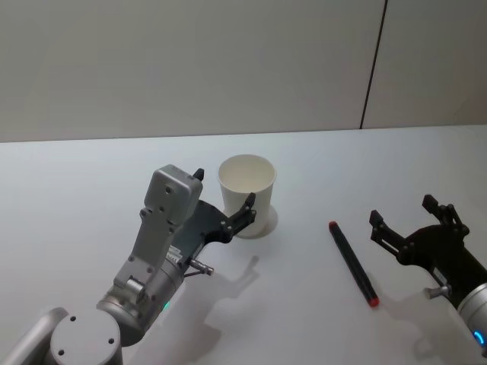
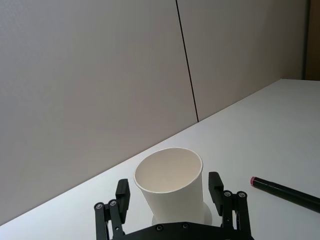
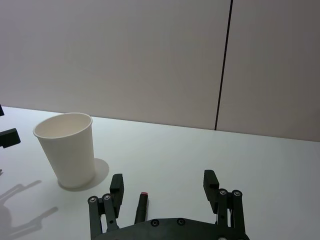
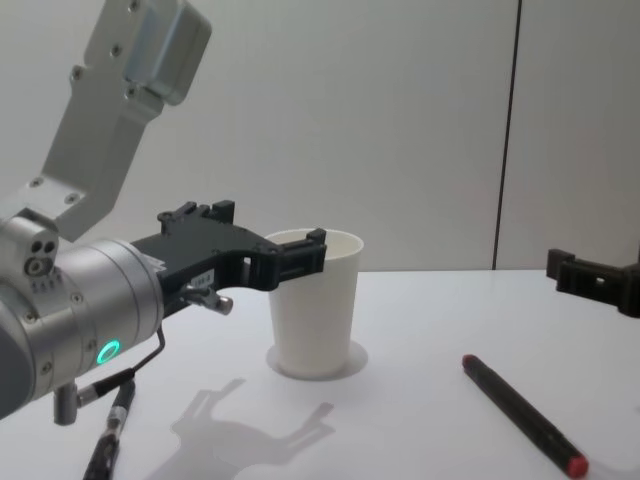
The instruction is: Place the pen into the pen holder.
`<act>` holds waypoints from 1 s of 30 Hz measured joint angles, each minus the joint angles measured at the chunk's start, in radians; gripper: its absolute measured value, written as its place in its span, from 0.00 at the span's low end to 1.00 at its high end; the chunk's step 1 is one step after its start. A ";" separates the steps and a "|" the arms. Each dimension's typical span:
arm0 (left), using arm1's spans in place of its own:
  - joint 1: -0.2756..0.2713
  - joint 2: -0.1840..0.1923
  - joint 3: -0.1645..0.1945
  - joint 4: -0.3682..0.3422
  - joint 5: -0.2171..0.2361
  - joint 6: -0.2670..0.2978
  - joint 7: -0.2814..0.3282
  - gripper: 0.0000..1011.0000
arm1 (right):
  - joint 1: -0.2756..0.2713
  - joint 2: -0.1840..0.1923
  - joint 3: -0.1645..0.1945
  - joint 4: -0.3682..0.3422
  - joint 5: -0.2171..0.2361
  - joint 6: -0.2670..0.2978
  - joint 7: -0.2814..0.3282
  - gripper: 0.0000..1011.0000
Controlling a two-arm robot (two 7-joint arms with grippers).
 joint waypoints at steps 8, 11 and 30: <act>0.000 0.000 0.000 0.000 0.000 0.000 0.000 0.99 | 0.000 0.000 0.000 0.000 0.000 0.000 0.000 0.99; 0.000 0.000 0.000 0.000 0.000 0.000 0.000 0.99 | 0.000 0.000 0.000 0.000 0.000 0.000 0.000 0.99; 0.000 0.000 0.000 0.000 0.000 0.000 0.000 0.99 | 0.000 0.000 0.000 0.000 0.000 0.000 0.000 0.99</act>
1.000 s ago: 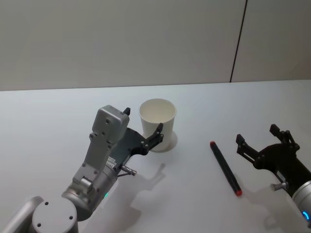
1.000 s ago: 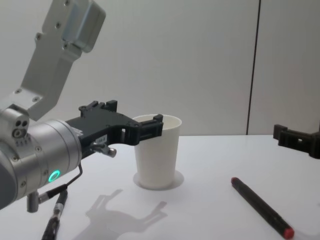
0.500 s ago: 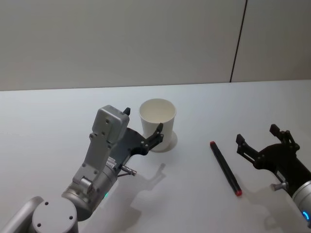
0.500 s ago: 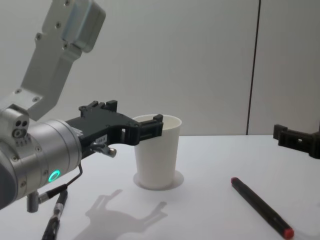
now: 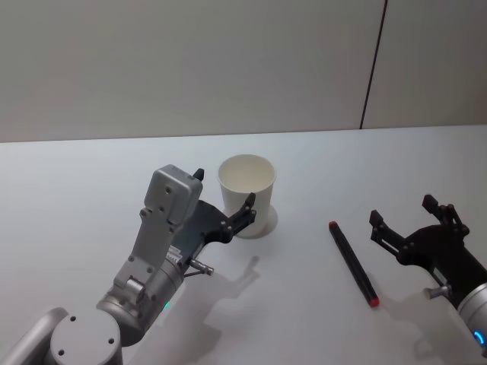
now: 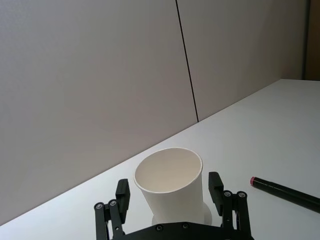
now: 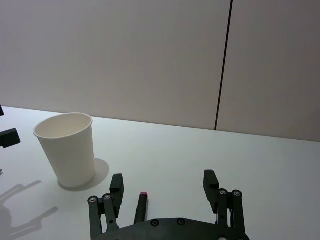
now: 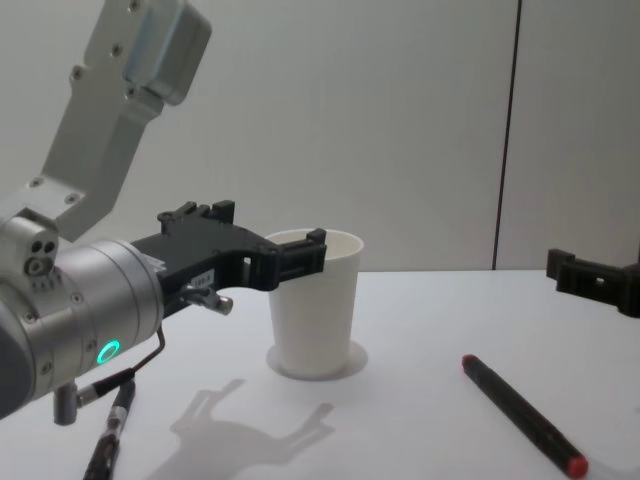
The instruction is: Place the pen into the pen holder.
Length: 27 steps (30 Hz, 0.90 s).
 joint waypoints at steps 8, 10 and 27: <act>0.000 0.000 0.000 0.000 0.000 0.000 0.000 0.99 | 0.000 0.000 0.000 0.000 0.000 0.000 0.000 0.99; 0.000 0.000 0.000 0.000 0.000 0.000 0.000 0.99 | 0.000 0.000 0.000 0.000 0.000 0.000 0.000 0.99; 0.000 0.000 0.000 0.000 0.000 0.000 0.000 0.99 | 0.000 0.000 0.000 0.000 0.000 0.000 0.000 0.99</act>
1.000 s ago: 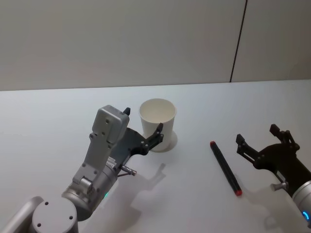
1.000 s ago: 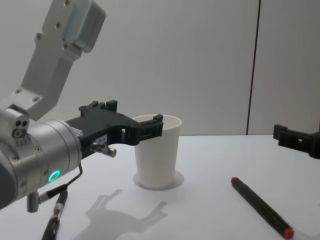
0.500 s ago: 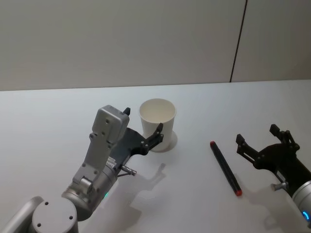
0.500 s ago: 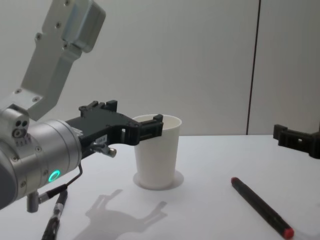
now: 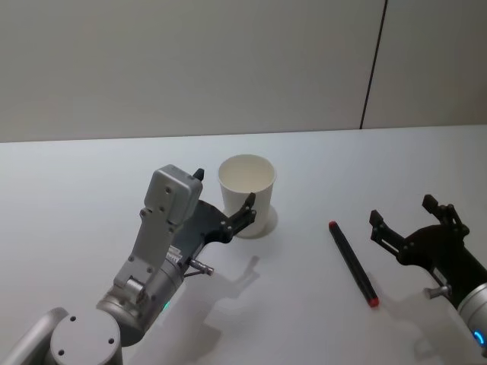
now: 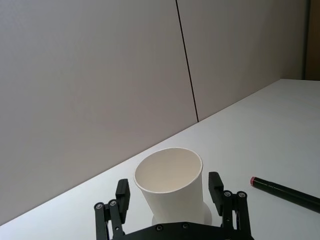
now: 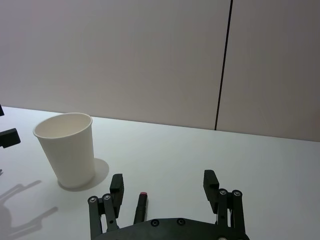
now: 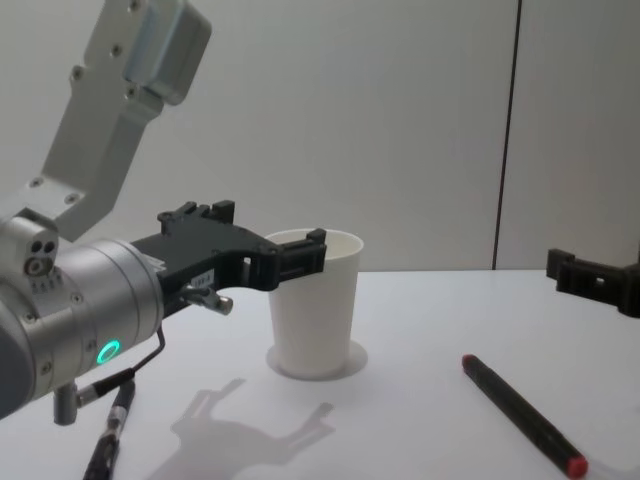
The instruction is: Place the pen into the pen holder.
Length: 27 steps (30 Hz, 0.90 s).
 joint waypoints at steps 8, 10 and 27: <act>0.000 0.000 0.000 0.000 0.000 0.000 0.000 0.99 | 0.000 0.000 0.000 0.000 0.000 0.000 0.000 0.99; 0.000 0.000 0.000 0.000 0.000 0.000 0.000 0.99 | 0.000 0.000 0.000 0.000 0.000 0.000 0.000 0.99; 0.000 0.000 0.000 0.000 0.000 0.000 0.000 0.99 | 0.042 -0.045 -0.013 0.022 -0.017 0.088 -0.038 0.99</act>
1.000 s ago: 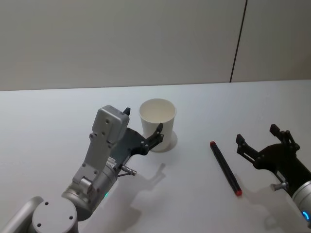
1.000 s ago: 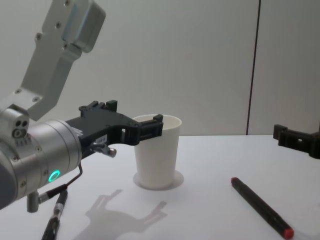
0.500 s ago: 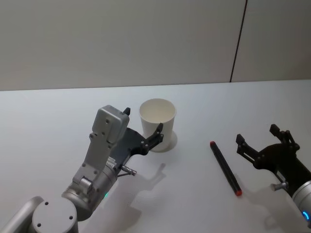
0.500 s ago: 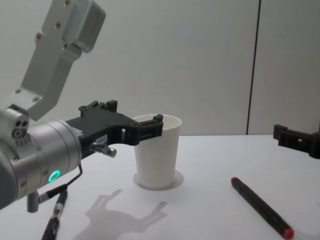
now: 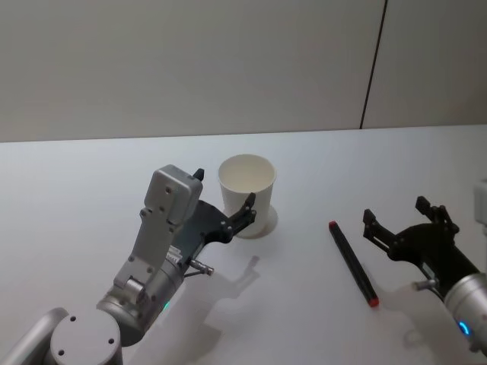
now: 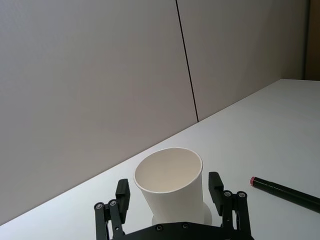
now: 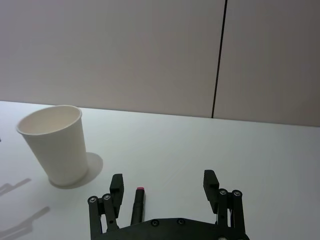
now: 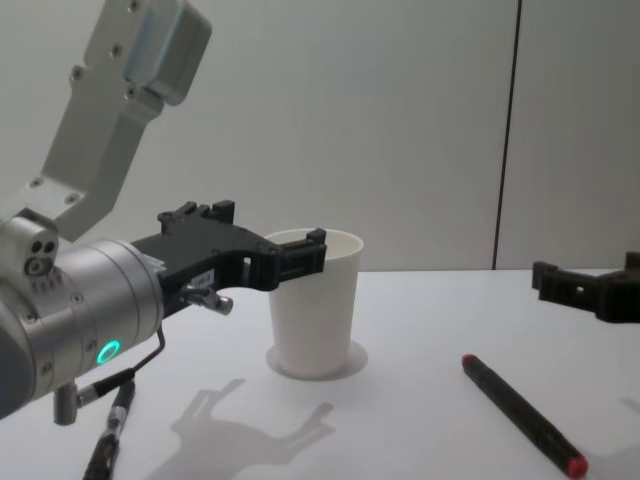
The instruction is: Place the pen into the pen holder.
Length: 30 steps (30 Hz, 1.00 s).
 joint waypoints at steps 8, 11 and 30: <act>0.000 0.000 0.000 0.000 0.000 0.000 0.000 0.99 | 0.058 -0.039 -0.002 0.054 -0.004 0.078 -0.026 0.99; 0.000 0.000 0.000 0.000 0.000 0.000 0.000 0.99 | 0.081 -0.052 0.000 0.075 0.002 0.108 -0.032 0.99; 0.000 0.000 0.000 0.000 0.000 0.000 0.000 0.99 | 0.219 -0.143 -0.010 0.211 0.040 0.268 -0.046 0.99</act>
